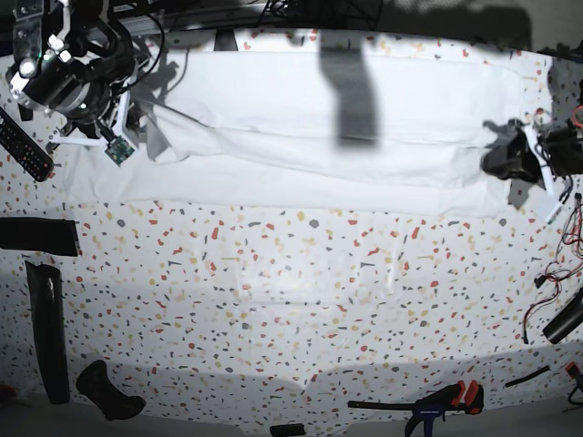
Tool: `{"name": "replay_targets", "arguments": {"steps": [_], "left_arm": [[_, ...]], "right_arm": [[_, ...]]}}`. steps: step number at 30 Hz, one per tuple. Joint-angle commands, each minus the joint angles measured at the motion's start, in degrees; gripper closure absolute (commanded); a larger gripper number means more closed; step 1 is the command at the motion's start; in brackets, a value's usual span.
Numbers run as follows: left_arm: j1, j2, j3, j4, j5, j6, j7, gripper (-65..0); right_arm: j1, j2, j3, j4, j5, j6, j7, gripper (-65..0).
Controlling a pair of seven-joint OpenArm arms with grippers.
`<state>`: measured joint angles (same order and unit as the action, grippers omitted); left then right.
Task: Fold the T-shirt properly
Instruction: 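Pull the folded shirt strip toward the collar side with both grippers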
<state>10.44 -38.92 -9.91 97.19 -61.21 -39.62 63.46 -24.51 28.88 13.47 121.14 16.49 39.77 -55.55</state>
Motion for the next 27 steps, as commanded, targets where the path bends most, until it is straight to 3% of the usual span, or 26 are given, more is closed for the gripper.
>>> {"name": "replay_targets", "arguments": {"steps": [1,11,22,25,27], "left_arm": [[0.7,-1.4,-0.6,2.0,1.4,-0.4,-0.5,0.0],[7.3,-1.4,-0.6,3.1,19.2,-0.4,-8.3,0.0],[8.9,-1.4,-0.6,3.1,20.7,-0.4,-9.6,0.0],[8.9,-1.4,-0.6,3.1,20.7,-0.4,-11.1,-11.7],[8.9,-1.4,-0.6,3.1,20.7,-0.4,-11.2,-15.7]], "right_arm": [[0.2,0.8,0.5,0.9,-0.5,0.2,0.5,0.0],[0.2,2.1,0.5,0.9,-1.6,0.2,1.0,0.0],[0.2,2.2,0.4,0.8,-3.0,0.2,1.6,0.0],[0.2,2.2,0.5,0.8,-3.0,0.2,1.6,0.0],[0.2,2.2,0.5,0.8,-2.8,0.2,1.6,0.0]]}}
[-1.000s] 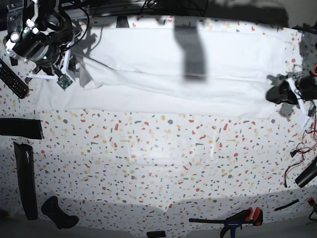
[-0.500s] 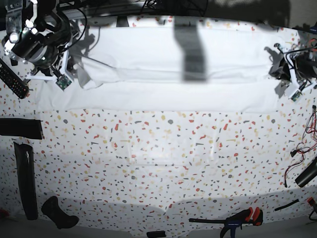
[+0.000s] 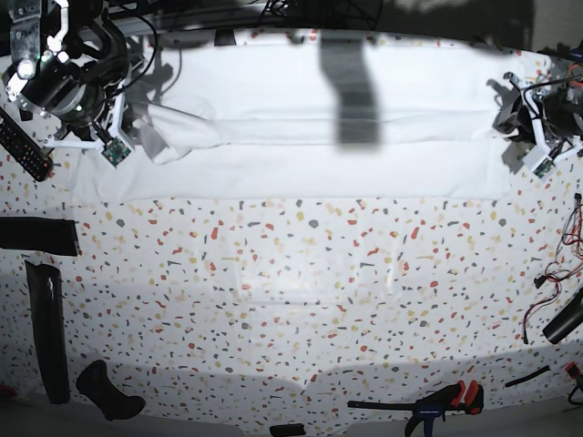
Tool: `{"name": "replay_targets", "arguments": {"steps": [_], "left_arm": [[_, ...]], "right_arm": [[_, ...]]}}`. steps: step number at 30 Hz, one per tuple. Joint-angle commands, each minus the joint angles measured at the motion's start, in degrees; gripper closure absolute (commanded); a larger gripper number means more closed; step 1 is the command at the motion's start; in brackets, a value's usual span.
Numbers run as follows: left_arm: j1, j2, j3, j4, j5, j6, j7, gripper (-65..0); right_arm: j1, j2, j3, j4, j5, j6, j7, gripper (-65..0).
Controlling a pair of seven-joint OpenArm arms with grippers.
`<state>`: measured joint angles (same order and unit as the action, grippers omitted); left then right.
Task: Fold the T-shirt properly
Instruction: 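Pull the folded shirt strip toward the collar side with both grippers, then hold the strip ends with both grippers and smooth the fabric taut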
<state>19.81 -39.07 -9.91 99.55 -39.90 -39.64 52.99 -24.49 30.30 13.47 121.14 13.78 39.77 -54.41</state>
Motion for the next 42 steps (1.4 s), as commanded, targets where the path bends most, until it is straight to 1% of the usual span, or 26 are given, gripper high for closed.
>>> {"name": "replay_targets", "arguments": {"steps": [1,9,13,16,20,23,27,31,34,36,39,42], "left_arm": [[-0.4,-1.3,-0.6,0.8,-0.6,-0.4,-0.8,-15.7],[-0.4,-1.3,-0.6,0.8,-0.7,-0.4,2.3,-15.5],[-0.4,-1.3,-0.6,0.8,-5.4,-0.4,2.5,-15.5],[-0.4,-1.3,-0.6,0.9,-8.3,-0.4,3.8,-15.2],[-0.4,-1.3,-0.6,0.9,-8.8,-0.4,6.5,-9.7],[0.7,-1.3,-0.6,0.9,-8.8,-0.4,7.0,-9.6],[4.3,-1.3,-0.6,0.9,-8.6,-0.4,7.0,-9.4],[6.8,-1.3,-0.6,0.8,-7.9,-0.4,7.0,-5.4],[6.8,-1.3,-0.6,0.8,-7.5,-0.4,7.0,-4.9],[6.9,-1.3,-0.6,0.8,-5.2,-0.4,6.8,-4.9],[7.0,-1.3,-0.6,0.8,-0.5,-0.4,6.8,-4.9],[7.0,-1.3,-0.6,0.8,0.0,-0.4,7.0,-4.9]], "right_arm": [[0.1,0.8,0.4,0.8,-0.1,0.2,0.4,0.0],[0.2,0.8,0.5,0.8,-0.2,0.2,0.4,0.0],[0.1,0.8,0.5,0.8,-0.2,0.2,0.4,0.0],[0.1,0.8,0.5,0.8,-0.2,0.2,0.3,0.0],[0.1,0.8,0.5,0.8,-0.2,0.2,0.3,0.0],[0.1,0.8,0.5,0.8,-0.1,0.2,0.3,0.0],[0.1,0.8,0.5,0.8,-0.1,0.2,0.2,0.0],[0.1,0.8,0.5,0.8,-0.1,0.2,0.2,0.0],[-0.1,1.0,0.5,0.8,-0.1,0.2,0.2,0.0],[-0.7,1.8,0.5,0.8,-0.2,0.2,-0.1,0.0],[-2.7,3.9,0.5,0.8,-0.5,0.2,-0.3,0.0],[-4.1,5.3,0.5,0.8,-2.0,0.2,-0.5,0.0]]}}
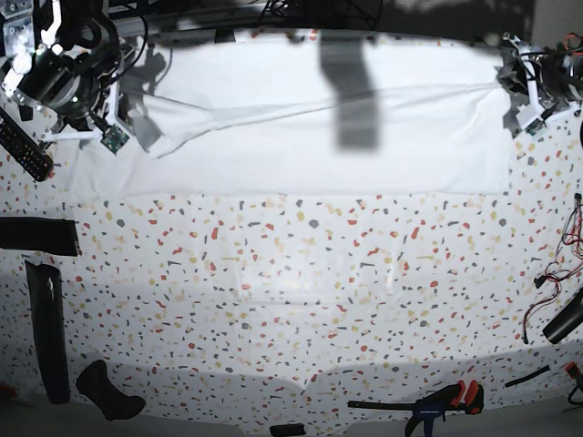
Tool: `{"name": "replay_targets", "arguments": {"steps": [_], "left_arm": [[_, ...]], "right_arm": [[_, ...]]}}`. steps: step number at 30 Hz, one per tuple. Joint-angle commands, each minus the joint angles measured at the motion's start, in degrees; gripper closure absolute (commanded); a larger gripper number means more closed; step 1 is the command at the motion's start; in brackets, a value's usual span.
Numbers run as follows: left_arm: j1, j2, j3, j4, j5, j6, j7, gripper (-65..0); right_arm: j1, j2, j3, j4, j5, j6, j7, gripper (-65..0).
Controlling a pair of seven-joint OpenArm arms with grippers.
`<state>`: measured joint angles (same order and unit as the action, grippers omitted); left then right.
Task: Fold the T-shirt properly
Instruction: 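Hold the strip ends with both grippers and smooth the fabric taut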
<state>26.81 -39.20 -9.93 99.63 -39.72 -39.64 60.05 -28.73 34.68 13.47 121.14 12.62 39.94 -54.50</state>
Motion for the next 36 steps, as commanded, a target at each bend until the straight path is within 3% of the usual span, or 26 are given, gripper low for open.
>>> {"name": "replay_targets", "arguments": {"steps": [1,9,15,20,24,28,33,36], "left_arm": [[0.0,-1.1,-0.6,0.7,-0.2,-0.4,0.0,-4.9],[0.0,-1.1,-0.6,0.7,-0.3,-0.4,3.3,-4.9],[0.0,-1.1,-0.6,0.7,-0.4,-0.4,2.1,-5.0],[0.0,-1.1,-0.6,0.7,-0.4,-0.4,2.0,-5.0],[0.0,-1.1,-0.6,0.7,-1.7,-0.4,2.1,-5.0],[0.0,-1.1,-0.6,0.7,-1.8,-0.4,2.1,-5.0],[0.0,-1.1,-0.6,0.7,-1.7,-0.4,2.1,-5.0],[0.0,-1.1,-0.6,0.7,-1.7,-0.4,2.1,-5.0]], "right_arm": [[-0.1,1.2,0.5,0.8,-0.9,0.1,-0.7,0.0],[-0.9,1.2,0.5,0.8,-0.4,0.1,-2.3,0.0],[-0.8,1.2,0.5,0.8,0.0,0.1,4.3,0.0],[-0.6,1.2,0.5,0.8,0.0,0.1,6.1,0.0],[0.4,1.2,0.5,0.8,0.0,-4.7,9.2,0.0],[1.7,1.2,0.5,0.8,-0.3,-4.9,8.9,0.0],[1.7,1.2,0.5,0.8,-1.6,-4.9,8.1,-24.3],[1.8,1.2,0.5,0.8,-8.7,-6.5,8.3,-28.3]]}}
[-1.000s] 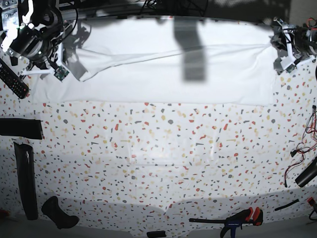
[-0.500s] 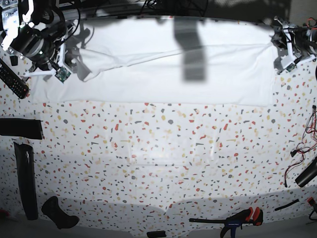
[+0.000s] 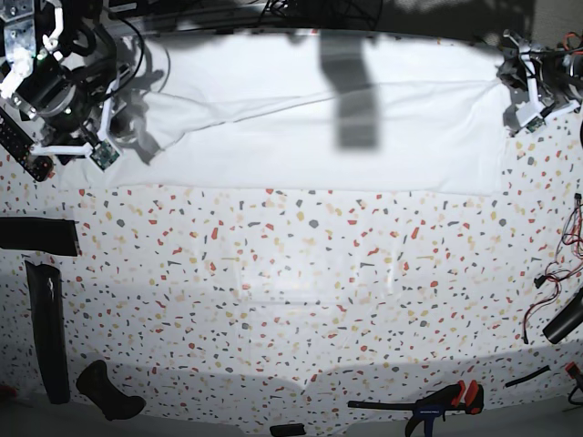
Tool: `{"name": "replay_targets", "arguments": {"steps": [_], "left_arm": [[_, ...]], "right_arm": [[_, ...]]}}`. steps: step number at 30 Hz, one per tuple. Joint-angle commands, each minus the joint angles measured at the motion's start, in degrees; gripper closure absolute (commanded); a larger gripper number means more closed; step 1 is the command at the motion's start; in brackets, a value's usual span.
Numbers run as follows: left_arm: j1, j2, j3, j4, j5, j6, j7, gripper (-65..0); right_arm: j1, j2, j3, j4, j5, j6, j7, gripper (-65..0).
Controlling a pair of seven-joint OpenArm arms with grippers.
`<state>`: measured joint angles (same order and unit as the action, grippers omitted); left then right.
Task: Fold the T-shirt properly
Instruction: 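Hold the strip ends with both grippers and smooth the fabric taut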
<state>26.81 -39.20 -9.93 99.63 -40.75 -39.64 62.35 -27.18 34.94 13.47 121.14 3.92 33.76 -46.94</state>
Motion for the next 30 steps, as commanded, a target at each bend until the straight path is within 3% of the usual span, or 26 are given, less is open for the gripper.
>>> {"name": "replay_targets", "arguments": {"steps": [1,5,11,14,16,19,21,26,30], "left_arm": [[0.0,-1.1,-0.6,0.7,-0.6,-0.4,-0.2,-5.0],[0.0,-1.1,-0.6,0.7,-0.6,-0.4,0.5,-5.0],[0.0,-1.1,-0.6,0.7,-0.6,-0.4,3.7,-5.0],[0.0,-1.1,-0.6,0.7,-0.6,-0.4,3.7,-5.0],[0.0,-1.1,-0.6,0.7,-0.6,-0.4,3.7,-5.0],[0.0,-1.1,-0.6,0.7,-0.6,-0.4,3.7,-5.0],[0.0,-1.1,-0.6,0.7,-0.7,-0.4,3.6,-5.0],[0.0,-1.1,-0.6,0.7,-0.7,-0.4,3.6,-5.0],[0.0,-1.1,-0.6,0.7,-0.7,-0.4,3.6,-5.0]], "right_arm": [[0.4,0.9,0.5,0.8,-2.6,-2.5,0.6,-28.3],[0.5,0.9,0.5,0.8,-11.3,-11.5,0.2,-28.3],[0.5,0.9,0.5,0.9,-12.3,-13.0,-1.9,-28.3],[0.5,0.9,0.5,1.8,-6.6,-13.4,0.1,-28.2],[0.5,0.9,0.5,3.1,1.6,-11.9,1.2,-28.2],[0.5,0.9,0.5,4.1,14.0,-7.1,2.7,-28.2],[0.5,0.7,0.5,4.0,18.9,-4.1,3.0,-28.2],[0.0,-3.1,0.4,2.2,19.0,-3.4,2.3,-28.2],[-3.6,-5.9,0.4,1.2,17.2,-0.4,1.1,-28.2]]}}
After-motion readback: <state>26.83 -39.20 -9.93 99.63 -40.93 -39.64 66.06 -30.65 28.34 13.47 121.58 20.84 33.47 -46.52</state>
